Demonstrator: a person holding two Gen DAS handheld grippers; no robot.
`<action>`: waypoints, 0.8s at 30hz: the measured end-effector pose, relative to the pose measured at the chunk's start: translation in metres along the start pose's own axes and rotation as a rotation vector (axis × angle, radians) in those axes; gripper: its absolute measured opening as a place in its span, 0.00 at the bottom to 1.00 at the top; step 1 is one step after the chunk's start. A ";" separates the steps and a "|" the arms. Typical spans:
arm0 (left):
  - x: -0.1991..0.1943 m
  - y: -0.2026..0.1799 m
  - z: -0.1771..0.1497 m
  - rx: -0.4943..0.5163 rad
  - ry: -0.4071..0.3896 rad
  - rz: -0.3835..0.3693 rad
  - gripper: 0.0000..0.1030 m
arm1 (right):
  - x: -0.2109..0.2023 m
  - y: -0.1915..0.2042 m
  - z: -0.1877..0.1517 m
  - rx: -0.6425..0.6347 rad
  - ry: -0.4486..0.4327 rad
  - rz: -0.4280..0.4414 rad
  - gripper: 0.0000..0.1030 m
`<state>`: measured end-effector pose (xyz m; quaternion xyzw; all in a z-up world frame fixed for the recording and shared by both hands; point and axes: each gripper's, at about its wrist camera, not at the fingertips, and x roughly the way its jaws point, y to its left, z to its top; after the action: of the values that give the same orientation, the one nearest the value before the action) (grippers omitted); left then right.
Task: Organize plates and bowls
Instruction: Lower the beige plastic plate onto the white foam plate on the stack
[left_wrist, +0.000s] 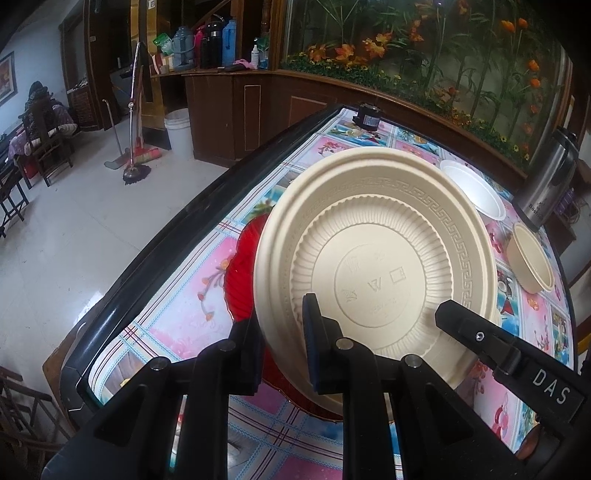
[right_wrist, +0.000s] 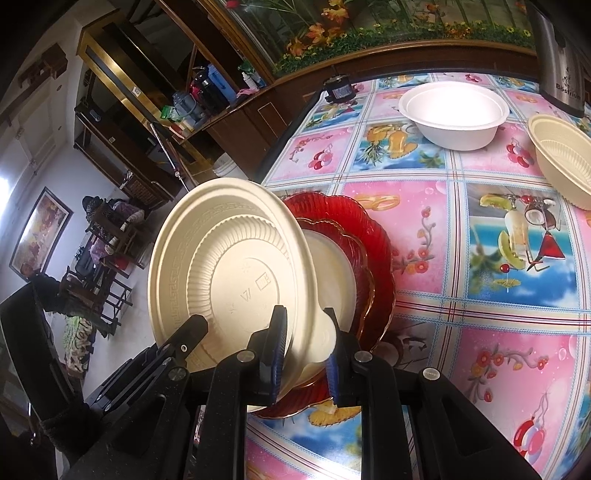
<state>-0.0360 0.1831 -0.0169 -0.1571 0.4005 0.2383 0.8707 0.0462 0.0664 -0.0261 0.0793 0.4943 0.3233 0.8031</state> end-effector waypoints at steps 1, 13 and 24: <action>0.000 0.000 0.000 0.001 0.002 0.002 0.16 | 0.001 0.000 0.000 0.000 0.002 0.000 0.18; 0.003 -0.003 0.000 0.014 0.021 0.015 0.17 | 0.006 -0.004 0.000 0.007 0.016 -0.012 0.19; 0.005 -0.006 0.000 0.024 0.032 0.018 0.17 | 0.008 -0.003 -0.001 -0.002 0.030 -0.035 0.23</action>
<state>-0.0301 0.1795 -0.0201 -0.1467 0.4187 0.2388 0.8638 0.0494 0.0686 -0.0339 0.0651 0.5074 0.3105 0.8012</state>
